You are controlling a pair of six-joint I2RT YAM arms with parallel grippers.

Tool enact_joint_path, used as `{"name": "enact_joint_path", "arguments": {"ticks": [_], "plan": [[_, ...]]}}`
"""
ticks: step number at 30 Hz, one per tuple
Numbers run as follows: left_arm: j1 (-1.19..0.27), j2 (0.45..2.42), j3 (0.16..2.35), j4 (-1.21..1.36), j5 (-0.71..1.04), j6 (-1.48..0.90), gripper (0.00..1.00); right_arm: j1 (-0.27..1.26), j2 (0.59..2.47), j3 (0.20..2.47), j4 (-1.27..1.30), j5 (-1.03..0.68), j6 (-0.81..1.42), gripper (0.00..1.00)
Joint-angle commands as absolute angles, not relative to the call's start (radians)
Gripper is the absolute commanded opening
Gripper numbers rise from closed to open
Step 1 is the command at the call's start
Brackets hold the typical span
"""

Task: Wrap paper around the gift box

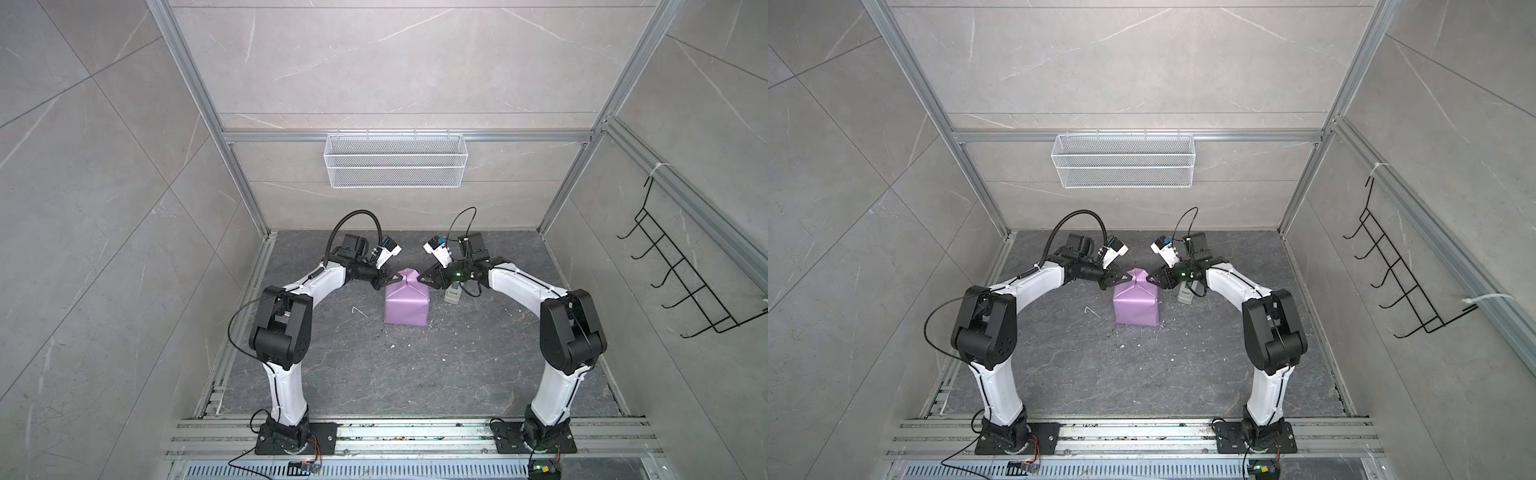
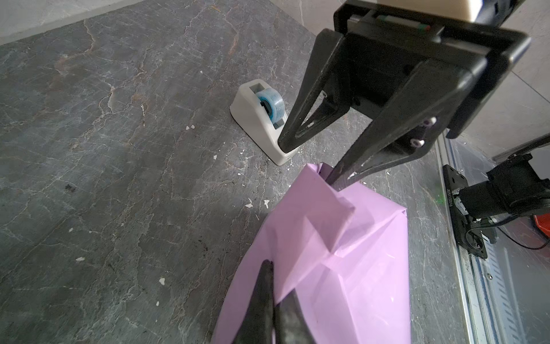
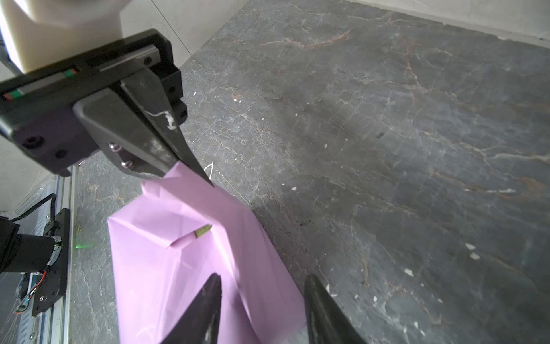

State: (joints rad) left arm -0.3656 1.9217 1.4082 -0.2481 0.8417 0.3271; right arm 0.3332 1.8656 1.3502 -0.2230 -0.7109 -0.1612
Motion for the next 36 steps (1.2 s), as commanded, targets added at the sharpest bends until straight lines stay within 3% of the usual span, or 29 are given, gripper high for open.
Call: {"name": "enact_joint_path", "arguments": {"ticks": [1,10,21,26,36], "plan": [[-0.368,1.899,1.420,-0.229,0.876,0.341,0.04,0.337,1.843,1.317,-0.186,-0.687,-0.130,0.48],[-0.370,1.892,1.422,-0.203,0.886,0.320,0.34,0.337,1.850,1.281,-0.153,-0.686,-0.113,0.48],[-0.376,1.920,1.476,-0.199,0.917,0.310,0.51,0.337,1.861,1.284,-0.153,-0.684,-0.112,0.47],[-0.380,1.943,1.526,-0.199,0.927,0.290,0.52,0.338,1.861,1.287,-0.155,-0.683,-0.111,0.47],[-0.388,1.991,1.607,-0.246,0.941,0.294,0.44,0.338,1.865,1.285,-0.155,-0.683,-0.111,0.47]]}}
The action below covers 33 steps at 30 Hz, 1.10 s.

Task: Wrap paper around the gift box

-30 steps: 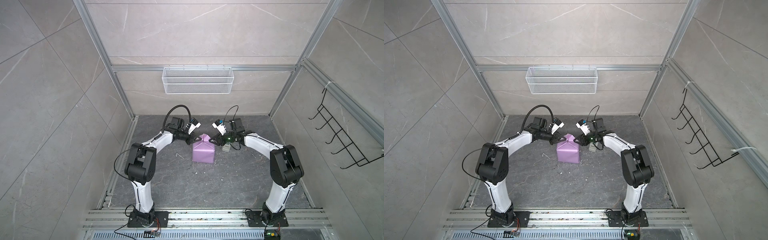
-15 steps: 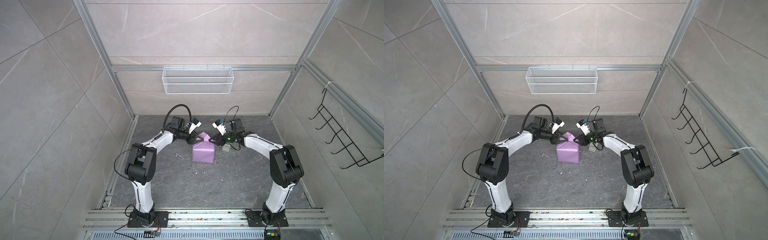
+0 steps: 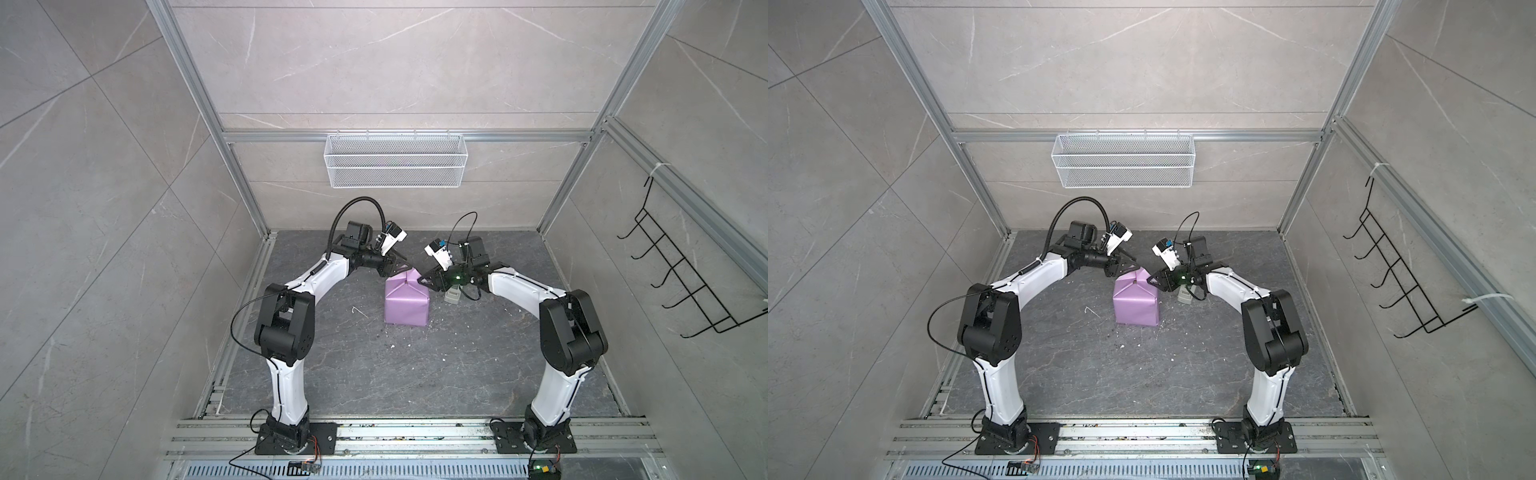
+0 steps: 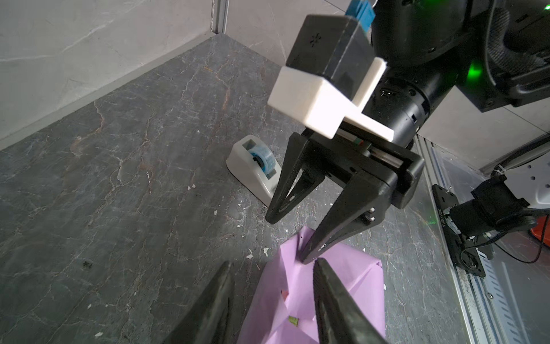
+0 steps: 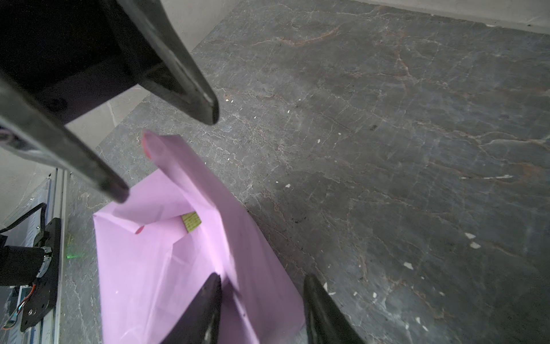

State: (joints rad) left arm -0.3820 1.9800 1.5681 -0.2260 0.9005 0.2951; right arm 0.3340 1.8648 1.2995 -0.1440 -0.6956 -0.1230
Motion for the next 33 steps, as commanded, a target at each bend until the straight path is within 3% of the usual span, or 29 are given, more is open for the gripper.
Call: {"name": "enact_joint_path", "arguments": {"ticks": [1,9,22,33], "plan": [[-0.388,1.994,1.612,-0.254,0.942,0.297,0.43,0.338,1.865,1.287,-0.155,-0.683,-0.109,0.47],[-0.390,1.999,1.633,-0.270,0.962,0.296,0.22,0.337,1.868,1.289,-0.156,-0.681,-0.108,0.47],[-0.391,1.996,1.638,-0.275,0.967,0.293,0.01,0.339,1.868,1.292,-0.149,-0.681,-0.090,0.47],[-0.396,1.955,1.605,-0.250,0.928,0.295,0.00,0.339,1.821,1.304,-0.130,-0.677,0.028,0.59]]}}
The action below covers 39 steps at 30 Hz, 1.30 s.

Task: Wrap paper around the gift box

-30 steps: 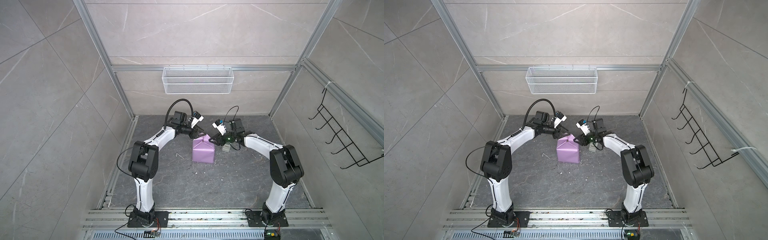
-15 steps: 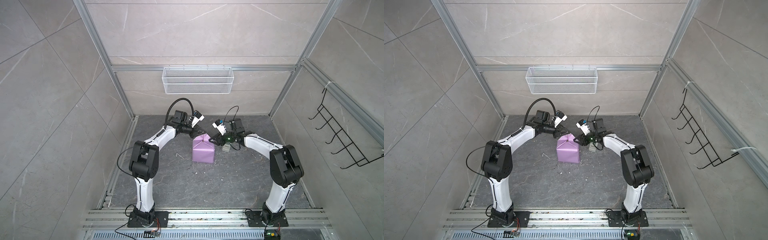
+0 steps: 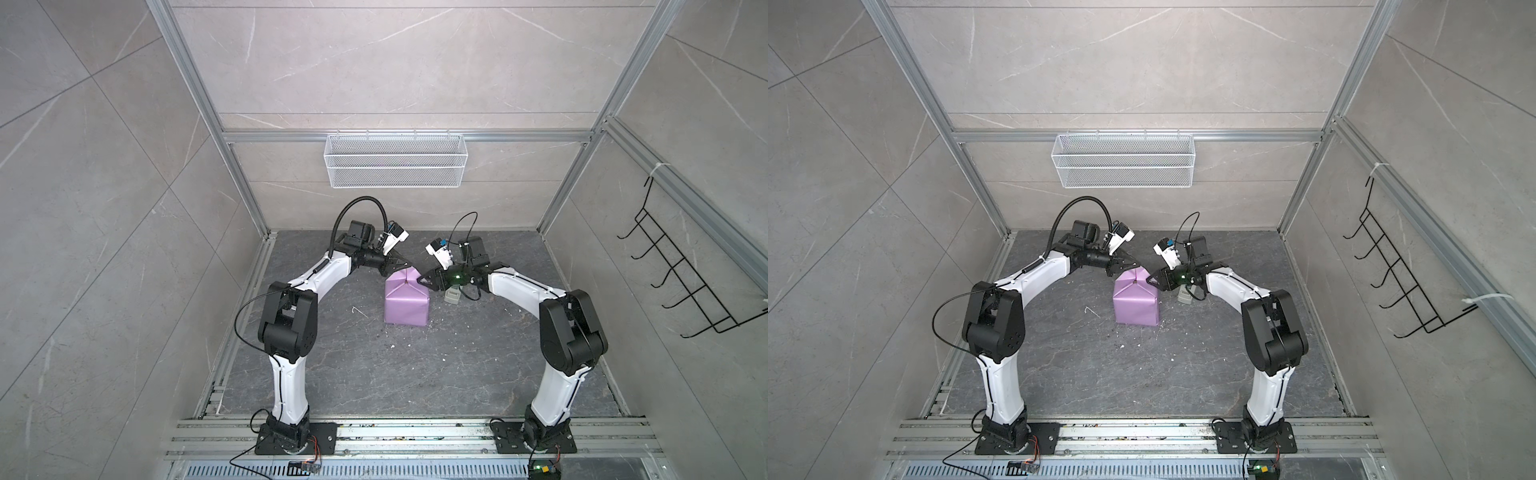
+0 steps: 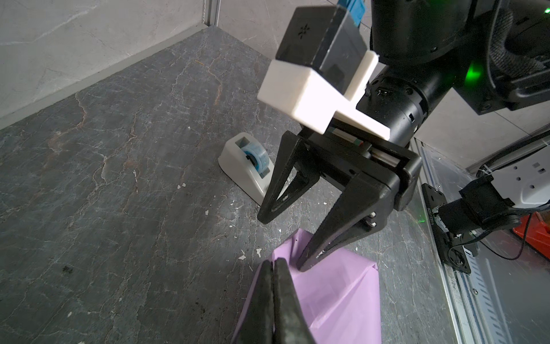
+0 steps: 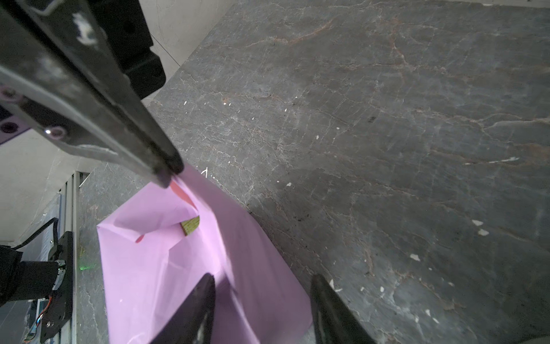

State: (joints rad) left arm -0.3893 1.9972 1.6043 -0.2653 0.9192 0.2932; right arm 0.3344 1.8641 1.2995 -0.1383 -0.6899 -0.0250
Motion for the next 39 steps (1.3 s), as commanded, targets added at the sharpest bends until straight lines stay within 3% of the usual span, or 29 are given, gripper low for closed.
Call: {"name": "enact_joint_path", "arguments": {"ticks": [1,14,39], "plan": [[-0.397,1.951,1.598,-0.242,0.926,0.293,0.00,0.339,1.815,1.301,-0.129,-0.675,0.044,0.60],[-0.400,1.894,1.533,-0.201,0.898,0.285,0.00,0.342,1.730,1.127,-0.020,-0.673,0.248,0.59],[-0.451,1.763,1.360,-0.133,0.818,0.232,0.00,0.379,1.700,1.001,0.016,-0.547,0.354,0.58]]}}
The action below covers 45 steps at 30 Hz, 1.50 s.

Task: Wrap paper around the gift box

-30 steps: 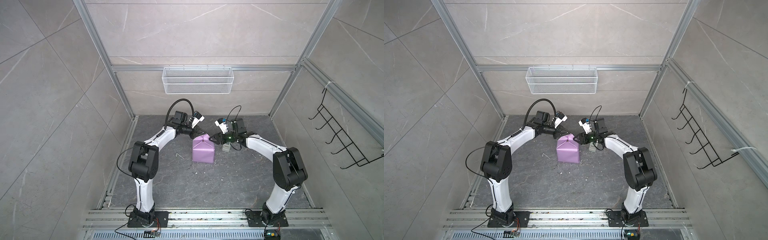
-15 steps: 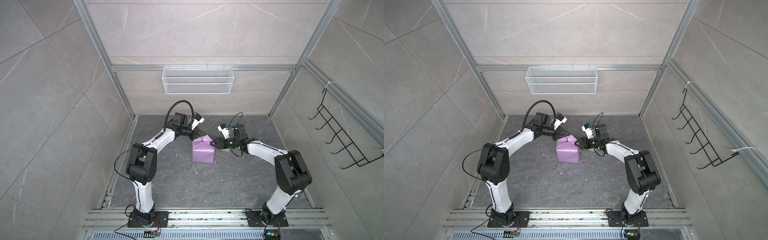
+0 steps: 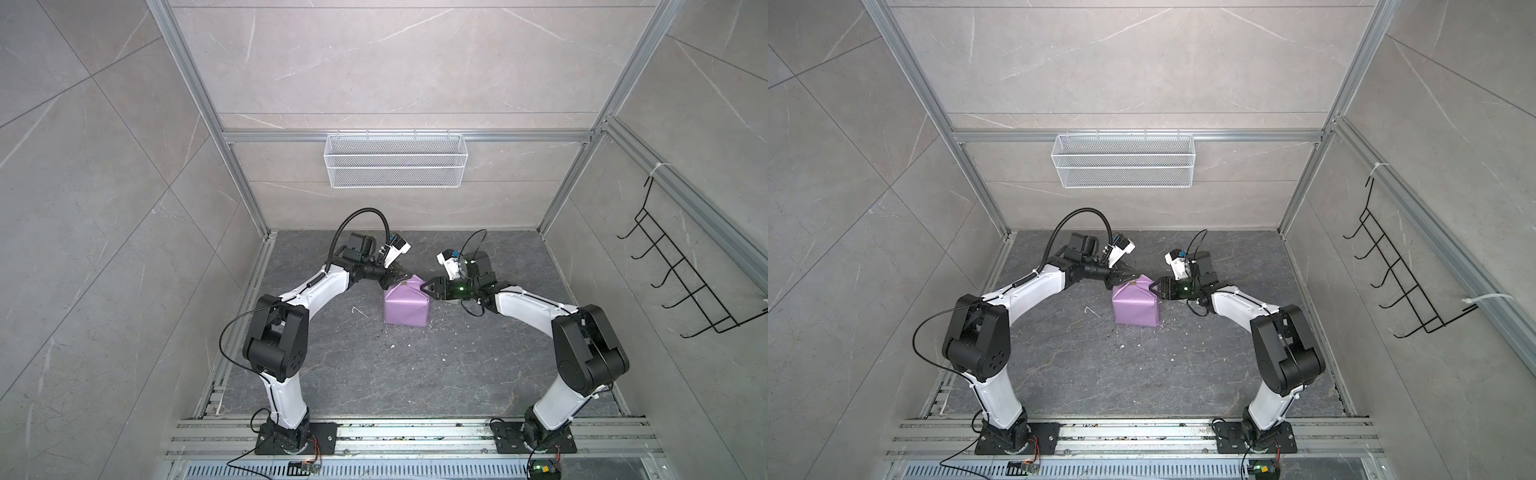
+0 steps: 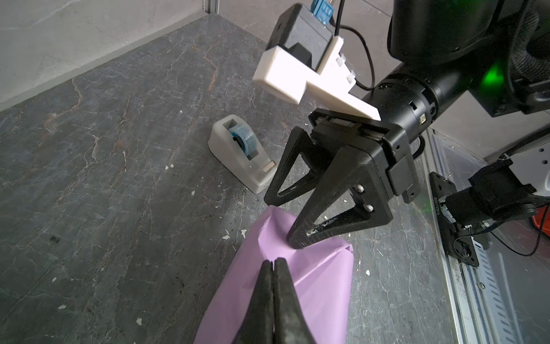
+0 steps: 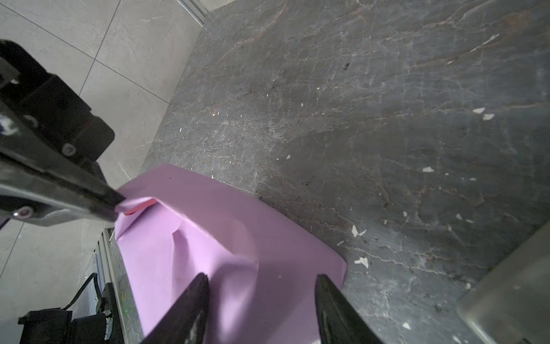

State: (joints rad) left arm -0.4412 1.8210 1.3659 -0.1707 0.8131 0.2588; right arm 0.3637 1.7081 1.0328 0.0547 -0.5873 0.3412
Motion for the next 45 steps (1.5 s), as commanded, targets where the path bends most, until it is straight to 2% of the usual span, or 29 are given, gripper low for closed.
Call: {"name": "enact_joint_path", "arguments": {"ticks": [1,23,45], "plan": [[-0.452,1.760,1.353,-0.129,0.818,0.229,0.00,0.379,1.698,1.002,0.015,-0.546,0.356,0.58],[-0.453,1.700,1.270,-0.187,0.827,0.272,0.00,0.380,1.702,1.003,0.015,-0.535,0.371,0.59],[-0.491,1.661,1.174,-0.145,0.801,0.201,0.00,0.389,1.696,0.996,0.028,-0.506,0.392,0.59]]}}
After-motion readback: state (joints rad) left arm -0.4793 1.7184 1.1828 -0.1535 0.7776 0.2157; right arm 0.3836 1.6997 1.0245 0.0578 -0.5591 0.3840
